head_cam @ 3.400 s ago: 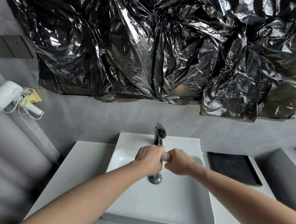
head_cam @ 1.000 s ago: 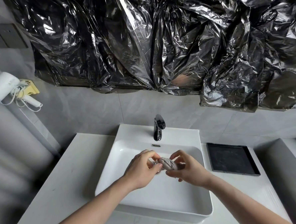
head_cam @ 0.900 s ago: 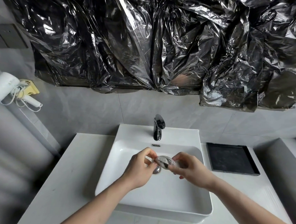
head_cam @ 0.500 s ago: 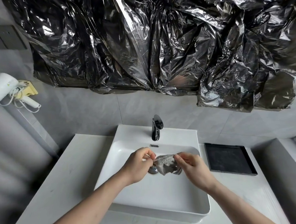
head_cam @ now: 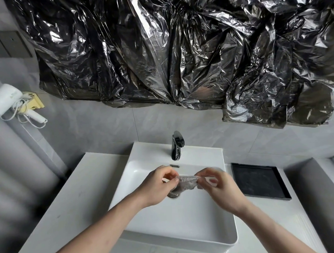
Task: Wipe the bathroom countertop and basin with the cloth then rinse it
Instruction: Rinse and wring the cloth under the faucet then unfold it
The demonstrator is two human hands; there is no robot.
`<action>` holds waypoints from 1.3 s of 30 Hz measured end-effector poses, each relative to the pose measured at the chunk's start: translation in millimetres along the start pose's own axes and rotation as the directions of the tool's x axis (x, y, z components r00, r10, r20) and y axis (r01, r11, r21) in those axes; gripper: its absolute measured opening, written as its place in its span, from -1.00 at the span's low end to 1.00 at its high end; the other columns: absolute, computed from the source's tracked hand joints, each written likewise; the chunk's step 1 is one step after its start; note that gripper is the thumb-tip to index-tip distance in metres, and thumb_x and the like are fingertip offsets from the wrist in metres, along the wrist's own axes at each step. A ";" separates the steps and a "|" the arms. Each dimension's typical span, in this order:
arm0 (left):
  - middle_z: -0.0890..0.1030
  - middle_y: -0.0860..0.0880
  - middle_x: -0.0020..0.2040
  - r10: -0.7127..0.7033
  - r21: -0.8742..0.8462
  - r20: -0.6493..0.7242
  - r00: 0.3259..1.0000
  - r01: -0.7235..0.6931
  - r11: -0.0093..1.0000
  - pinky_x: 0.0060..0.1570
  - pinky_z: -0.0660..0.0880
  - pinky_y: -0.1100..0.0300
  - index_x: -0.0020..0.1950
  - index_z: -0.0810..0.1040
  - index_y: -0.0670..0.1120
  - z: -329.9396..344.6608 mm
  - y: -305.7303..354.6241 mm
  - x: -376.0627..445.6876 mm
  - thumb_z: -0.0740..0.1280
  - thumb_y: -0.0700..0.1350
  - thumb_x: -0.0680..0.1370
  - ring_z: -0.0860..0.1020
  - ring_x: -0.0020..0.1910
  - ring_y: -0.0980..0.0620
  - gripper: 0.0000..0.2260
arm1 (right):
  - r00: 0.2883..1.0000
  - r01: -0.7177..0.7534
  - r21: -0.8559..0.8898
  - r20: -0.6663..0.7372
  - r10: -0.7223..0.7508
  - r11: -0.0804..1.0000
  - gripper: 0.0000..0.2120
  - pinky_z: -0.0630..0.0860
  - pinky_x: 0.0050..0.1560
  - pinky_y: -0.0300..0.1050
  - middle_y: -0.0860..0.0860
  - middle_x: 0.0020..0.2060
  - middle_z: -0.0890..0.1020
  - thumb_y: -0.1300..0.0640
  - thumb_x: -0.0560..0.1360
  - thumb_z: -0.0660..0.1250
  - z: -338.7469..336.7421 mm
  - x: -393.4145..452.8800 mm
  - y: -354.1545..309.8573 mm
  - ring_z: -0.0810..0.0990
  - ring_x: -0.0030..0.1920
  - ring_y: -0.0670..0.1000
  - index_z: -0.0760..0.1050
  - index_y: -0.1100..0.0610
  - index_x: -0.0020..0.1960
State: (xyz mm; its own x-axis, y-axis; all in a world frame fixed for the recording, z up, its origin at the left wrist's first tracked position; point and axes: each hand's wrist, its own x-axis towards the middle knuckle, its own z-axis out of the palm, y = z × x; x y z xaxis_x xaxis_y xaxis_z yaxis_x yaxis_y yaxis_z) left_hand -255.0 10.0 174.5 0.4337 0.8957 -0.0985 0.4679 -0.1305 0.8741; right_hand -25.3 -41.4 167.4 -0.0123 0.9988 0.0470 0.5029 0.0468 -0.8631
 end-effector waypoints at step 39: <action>0.57 0.15 0.14 0.106 0.016 0.149 0.983 -0.110 0.994 0.24 0.47 0.13 -0.29 0.46 -0.04 7.2 11.5 -23.4 0.44 -0.08 0.47 0.57 0.12 0.10 -0.79 | 0.975 -0.054 -0.170 0.202 0.088 0.984 -0.65 0.50 -0.33 -0.25 0.00 -0.31 0.66 0.25 0.35 0.58 -25.4 -29.1 -38.2 0.61 -0.45 -0.02 0.58 -0.04 0.04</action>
State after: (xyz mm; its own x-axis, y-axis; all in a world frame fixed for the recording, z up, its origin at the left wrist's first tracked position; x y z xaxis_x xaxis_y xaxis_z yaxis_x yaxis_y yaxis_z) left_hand -254.3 -15.6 183.4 0.5912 0.8030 -0.0750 0.4295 -0.2348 0.8720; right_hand -22.2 -72.6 211.8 -0.1424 0.9810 -0.1320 0.6421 -0.0099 -0.7666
